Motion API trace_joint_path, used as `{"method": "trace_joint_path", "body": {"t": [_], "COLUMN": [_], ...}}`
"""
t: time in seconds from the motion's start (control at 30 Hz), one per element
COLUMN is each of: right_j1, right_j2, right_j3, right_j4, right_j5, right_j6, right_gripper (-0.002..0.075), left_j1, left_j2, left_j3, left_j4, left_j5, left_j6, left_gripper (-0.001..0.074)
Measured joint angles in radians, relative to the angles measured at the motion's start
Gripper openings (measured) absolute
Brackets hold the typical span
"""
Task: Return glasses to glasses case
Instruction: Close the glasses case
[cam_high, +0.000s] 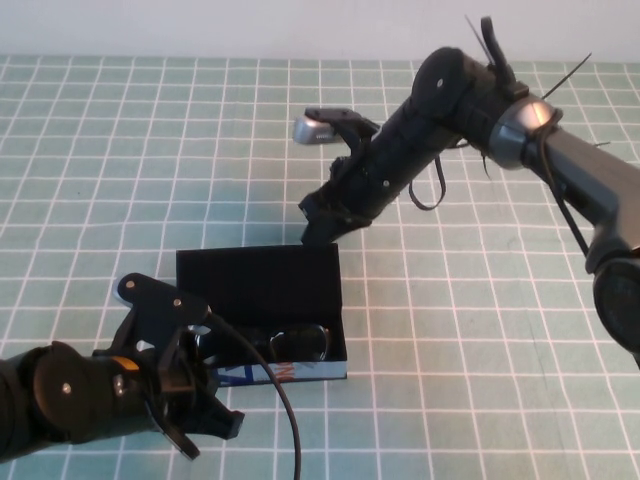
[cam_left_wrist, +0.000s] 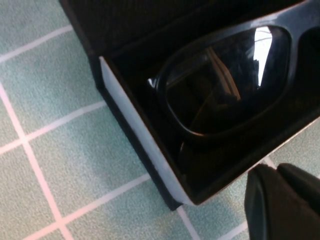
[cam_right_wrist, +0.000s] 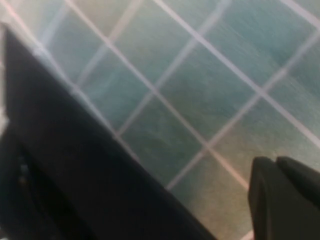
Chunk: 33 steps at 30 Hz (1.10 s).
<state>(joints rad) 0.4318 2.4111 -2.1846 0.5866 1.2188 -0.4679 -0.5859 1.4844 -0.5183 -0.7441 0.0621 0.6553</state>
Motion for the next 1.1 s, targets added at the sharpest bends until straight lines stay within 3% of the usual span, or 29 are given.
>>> {"method": "trace_joint_path", "body": {"t": [0.53,1.1], "right_j1": [-0.011,-0.021], "right_j2": [-0.029,-0.010], "right_j3": [0.000,0.000], "right_j4": [0.149,0.063], "right_j5": [0.000,0.003], "right_j6": [-0.016,0.005], "right_gripper": [-0.0011,-0.0011], "left_j1": [0.000,0.000], "left_j2": [0.000,0.000], "left_j3": [0.000,0.000], "left_j4": [0.000,0.000], "left_j5": [-0.011,-0.015], "left_j6": [0.000,0.000], "left_gripper": [-0.0001,-0.0001]}}
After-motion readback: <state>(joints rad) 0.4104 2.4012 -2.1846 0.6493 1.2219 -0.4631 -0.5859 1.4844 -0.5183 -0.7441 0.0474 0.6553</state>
